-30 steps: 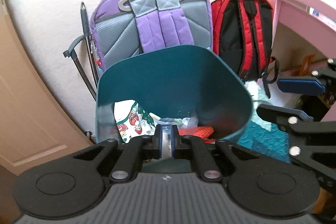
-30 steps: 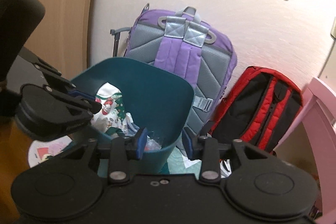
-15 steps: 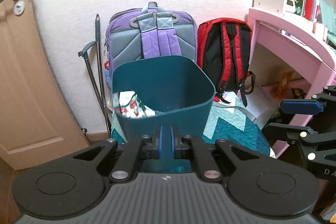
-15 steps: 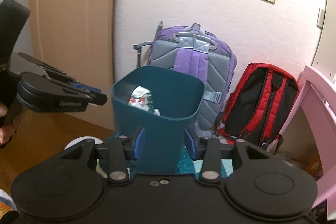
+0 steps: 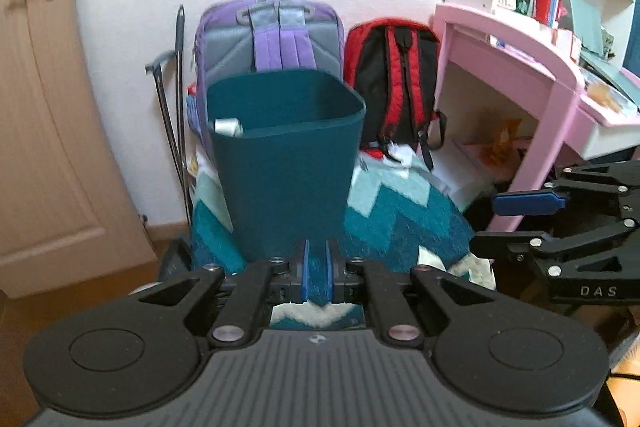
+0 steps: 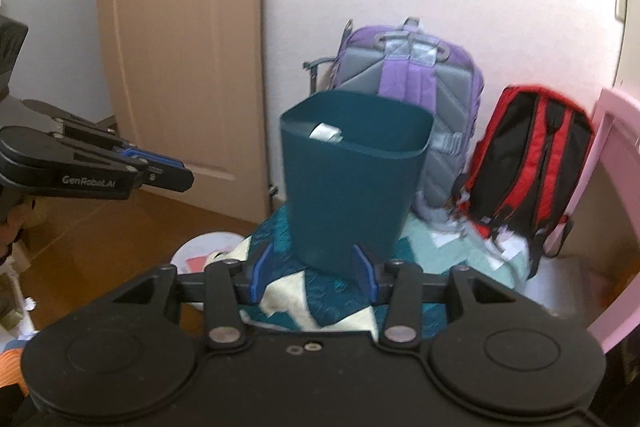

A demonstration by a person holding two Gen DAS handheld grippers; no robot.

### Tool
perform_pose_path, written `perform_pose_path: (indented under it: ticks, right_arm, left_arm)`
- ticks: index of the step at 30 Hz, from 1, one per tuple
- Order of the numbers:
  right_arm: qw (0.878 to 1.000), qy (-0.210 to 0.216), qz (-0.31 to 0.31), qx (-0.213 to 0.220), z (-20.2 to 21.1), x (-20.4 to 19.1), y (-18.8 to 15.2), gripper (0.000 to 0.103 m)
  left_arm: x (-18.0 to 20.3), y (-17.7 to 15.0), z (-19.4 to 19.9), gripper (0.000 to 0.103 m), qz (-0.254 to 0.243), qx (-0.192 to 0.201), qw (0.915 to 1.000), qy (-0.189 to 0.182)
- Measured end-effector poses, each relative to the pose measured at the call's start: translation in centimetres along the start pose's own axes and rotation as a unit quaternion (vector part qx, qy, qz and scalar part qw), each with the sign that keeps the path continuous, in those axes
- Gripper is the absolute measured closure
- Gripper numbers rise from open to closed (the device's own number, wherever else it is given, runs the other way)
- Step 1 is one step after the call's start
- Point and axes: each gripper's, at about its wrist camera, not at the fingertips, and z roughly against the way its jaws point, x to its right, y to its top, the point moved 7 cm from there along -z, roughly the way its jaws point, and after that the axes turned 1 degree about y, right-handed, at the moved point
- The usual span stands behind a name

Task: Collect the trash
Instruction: 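Move both open tools down under the bed edge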

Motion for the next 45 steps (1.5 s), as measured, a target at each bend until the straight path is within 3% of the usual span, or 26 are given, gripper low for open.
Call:
perform_pose_path:
  ticks: [9, 11, 15, 16, 21, 32, 37, 45]
  right_arm:
    - [0.996, 0.047, -0.038, -0.073, -5.0, -1.3, -8.3, 0.057]
    - [0.994, 0.053, -0.048, -0.088, -6.6, -1.3, -9.8, 0.057]
    - [0.990, 0.061, -0.052, -0.113, -10.0, -1.8, -12.7, 0.056]
    - [0.989, 0.064, -0.054, -0.120, -11.0, -1.9, -13.3, 0.056]
    - [0.982, 0.088, -0.069, -0.155, -16.5, -2.5, -16.9, 0.055]
    - [0.959, 0.134, -0.055, -0.243, -31.5, -5.5, -25.7, 0.054]
    - [0.946, 0.135, -0.047, -0.290, -37.8, -6.3, -30.0, 0.054]
    - [0.916, 0.145, -0.053, -0.371, -45.8, -7.8, -37.7, 0.054]
  left_arm:
    - [-2.3, -8.5, -3.4, 0.095, 0.022, -0.058, 0.9980, -0.011]
    - [-3.3, -10.3, -5.0, 0.087, 0.029, -0.073, 0.9969, -0.006]
    - [-5.5, -13.3, -8.1, 0.030, 0.053, -0.091, 0.9944, 0.006]
    - [-6.0, -14.0, -9.0, 0.027, 0.059, -0.093, 0.9939, 0.007]
    - [-8.0, -17.3, -14.3, 0.020, 0.068, -0.125, 0.9898, 0.010]
    - [-13.3, -26.2, -29.1, 0.019, 0.104, -0.210, 0.9722, 0.009]
    - [-15.3, -30.7, -35.9, 0.019, 0.111, -0.257, 0.9598, 0.016]
    - [-18.2, -39.1, -44.5, 0.019, 0.145, -0.316, 0.9373, 0.027]
